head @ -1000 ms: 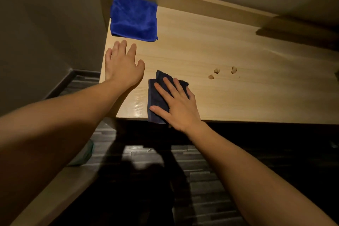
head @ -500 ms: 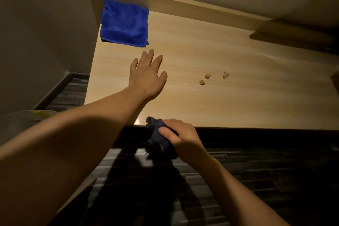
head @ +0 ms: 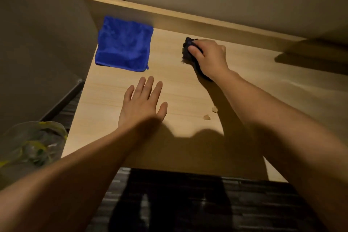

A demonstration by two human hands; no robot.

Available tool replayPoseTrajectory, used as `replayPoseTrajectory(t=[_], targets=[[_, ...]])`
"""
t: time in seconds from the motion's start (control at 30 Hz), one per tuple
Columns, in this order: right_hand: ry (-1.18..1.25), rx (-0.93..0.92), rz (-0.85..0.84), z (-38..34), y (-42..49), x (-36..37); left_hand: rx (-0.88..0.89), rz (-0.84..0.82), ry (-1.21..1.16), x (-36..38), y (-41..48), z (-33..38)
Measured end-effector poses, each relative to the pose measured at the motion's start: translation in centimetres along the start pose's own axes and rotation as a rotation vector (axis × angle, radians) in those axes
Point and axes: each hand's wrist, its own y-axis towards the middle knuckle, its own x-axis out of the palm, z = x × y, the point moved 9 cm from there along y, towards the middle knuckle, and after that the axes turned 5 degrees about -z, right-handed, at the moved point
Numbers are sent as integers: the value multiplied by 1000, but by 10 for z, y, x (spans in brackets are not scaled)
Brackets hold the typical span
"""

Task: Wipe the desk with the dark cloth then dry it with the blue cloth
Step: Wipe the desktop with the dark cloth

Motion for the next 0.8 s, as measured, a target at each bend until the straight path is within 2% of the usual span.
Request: replayPoseTrajectory(t=[0.13,0.33,0.57,0.8], targets=[[-160,-75,-43,23,37,22,16,1,62,4,3,-2],[-291,-69,-185,35,21,48,14,2,105,2,2,-2],[-327,-114,-270,30,-45,53,11,15,61,-8,-6,5],[-293,-81,-297,18,-131,63,24,37,16,-13,-11,7]])
